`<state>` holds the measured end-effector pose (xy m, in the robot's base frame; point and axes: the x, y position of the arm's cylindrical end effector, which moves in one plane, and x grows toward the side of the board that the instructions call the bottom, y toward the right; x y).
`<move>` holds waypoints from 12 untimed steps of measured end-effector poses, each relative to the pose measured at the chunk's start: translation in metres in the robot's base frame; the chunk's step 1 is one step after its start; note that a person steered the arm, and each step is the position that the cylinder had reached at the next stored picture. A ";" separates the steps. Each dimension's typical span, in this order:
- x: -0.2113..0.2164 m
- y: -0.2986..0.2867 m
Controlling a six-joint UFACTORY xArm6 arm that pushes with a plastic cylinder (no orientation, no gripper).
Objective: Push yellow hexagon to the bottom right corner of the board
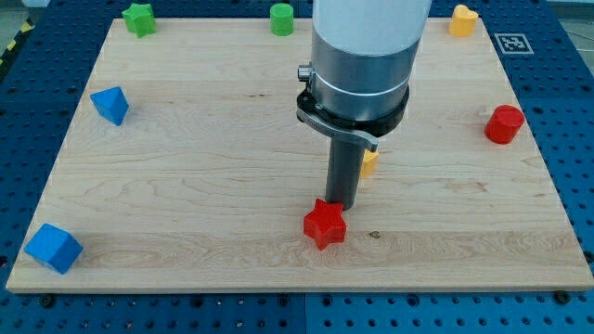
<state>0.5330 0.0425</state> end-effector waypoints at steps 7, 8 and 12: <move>-0.081 -0.003; -0.080 0.007; -0.024 0.078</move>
<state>0.5088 0.1210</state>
